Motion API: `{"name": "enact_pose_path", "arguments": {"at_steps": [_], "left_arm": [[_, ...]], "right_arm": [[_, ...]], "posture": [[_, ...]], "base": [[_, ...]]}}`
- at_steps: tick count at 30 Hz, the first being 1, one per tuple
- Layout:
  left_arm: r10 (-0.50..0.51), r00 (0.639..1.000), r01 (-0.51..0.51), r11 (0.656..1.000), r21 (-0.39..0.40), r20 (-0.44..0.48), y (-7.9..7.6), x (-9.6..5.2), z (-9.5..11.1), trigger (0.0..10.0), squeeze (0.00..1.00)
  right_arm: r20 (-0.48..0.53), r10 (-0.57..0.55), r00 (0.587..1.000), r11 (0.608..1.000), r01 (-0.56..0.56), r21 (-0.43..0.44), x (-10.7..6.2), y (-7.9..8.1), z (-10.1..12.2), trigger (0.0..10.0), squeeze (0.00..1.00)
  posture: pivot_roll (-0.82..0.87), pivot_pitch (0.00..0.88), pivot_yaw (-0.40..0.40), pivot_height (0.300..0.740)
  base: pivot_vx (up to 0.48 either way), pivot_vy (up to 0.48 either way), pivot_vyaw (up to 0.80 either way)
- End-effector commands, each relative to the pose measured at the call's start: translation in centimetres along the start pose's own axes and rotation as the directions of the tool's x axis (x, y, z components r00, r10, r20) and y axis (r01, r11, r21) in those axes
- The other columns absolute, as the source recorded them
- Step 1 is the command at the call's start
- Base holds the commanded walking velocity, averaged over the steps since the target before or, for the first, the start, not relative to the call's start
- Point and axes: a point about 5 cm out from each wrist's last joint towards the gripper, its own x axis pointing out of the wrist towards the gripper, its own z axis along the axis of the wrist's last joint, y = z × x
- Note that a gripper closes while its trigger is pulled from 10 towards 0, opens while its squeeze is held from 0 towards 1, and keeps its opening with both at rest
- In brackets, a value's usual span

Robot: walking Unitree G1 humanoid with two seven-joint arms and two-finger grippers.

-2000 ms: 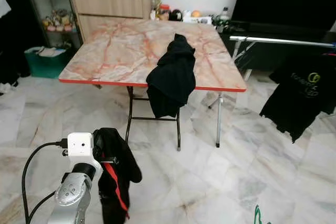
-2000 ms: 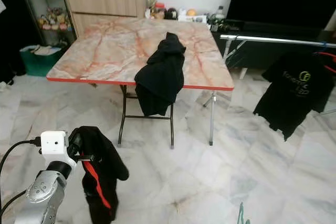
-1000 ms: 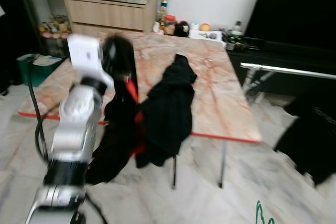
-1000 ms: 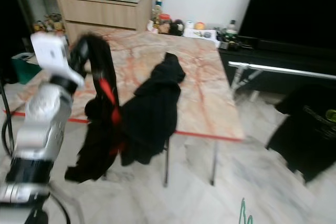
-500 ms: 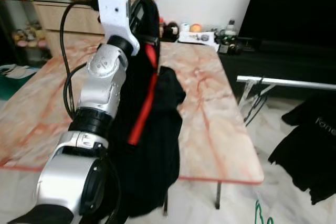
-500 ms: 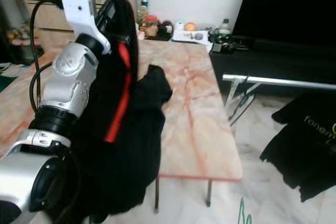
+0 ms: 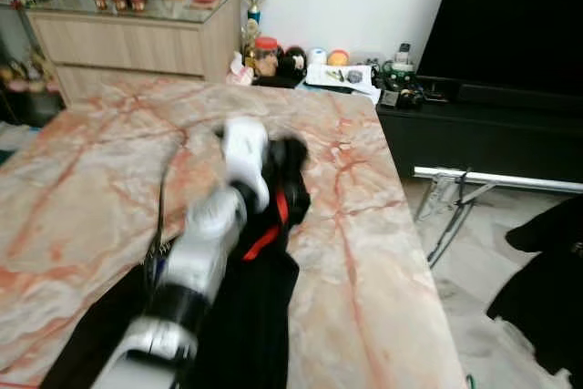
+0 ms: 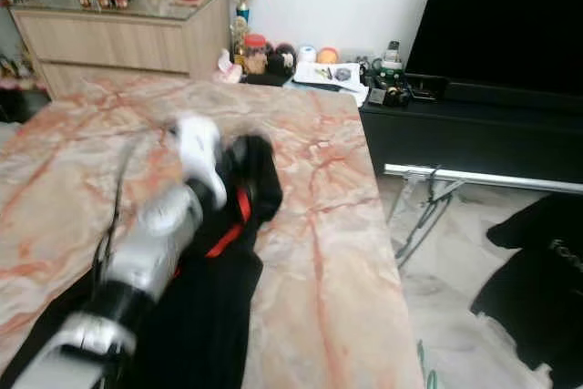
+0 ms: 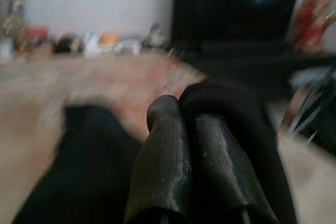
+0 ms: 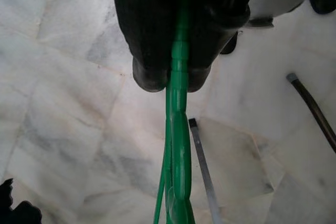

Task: Hang hanger

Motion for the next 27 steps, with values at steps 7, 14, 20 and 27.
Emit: {"name": "enact_pose_path", "arguments": {"at_steps": [7,14,20,27], "left_arm": [[0.019,0.996,-0.013,0.997,0.073,-0.083,-0.2,-3.5,-1.6,10.0,1.00],[0.056,0.994,-0.049,0.996,0.073,-0.091,0.3,-6.4,-1.5,10.0,1.00],[0.262,0.962,-0.263,0.965,0.005,-0.069,2.6,-9.3,-1.4,10.0,0.00],[0.363,0.931,-0.365,0.928,-0.072,-0.041,2.9,-10.8,-1.3,10.0,0.00]], "right_arm": [[-0.028,0.012,1.000,1.000,-0.012,-0.021,-0.2,0.0,-0.8,10.0,0.00],[-0.029,0.011,1.000,0.999,-0.011,-0.030,-0.2,-0.2,-0.9,10.0,0.00],[-0.031,0.003,1.000,0.999,-0.005,-0.036,-0.2,-0.6,-0.9,10.0,0.00],[-0.028,-0.005,1.000,1.000,0.004,-0.020,-0.2,-0.8,-0.9,10.0,0.00]], "posture": [[0.24,0.000,-0.064,0.740],[0.24,0.000,-0.064,0.740],[0.25,0.000,-0.073,0.740],[0.23,0.000,-0.072,0.740]], "base": [[0.000,0.000,0.00],[0.000,0.000,0.00],[0.000,0.000,0.00],[0.000,0.000,0.00]]}}
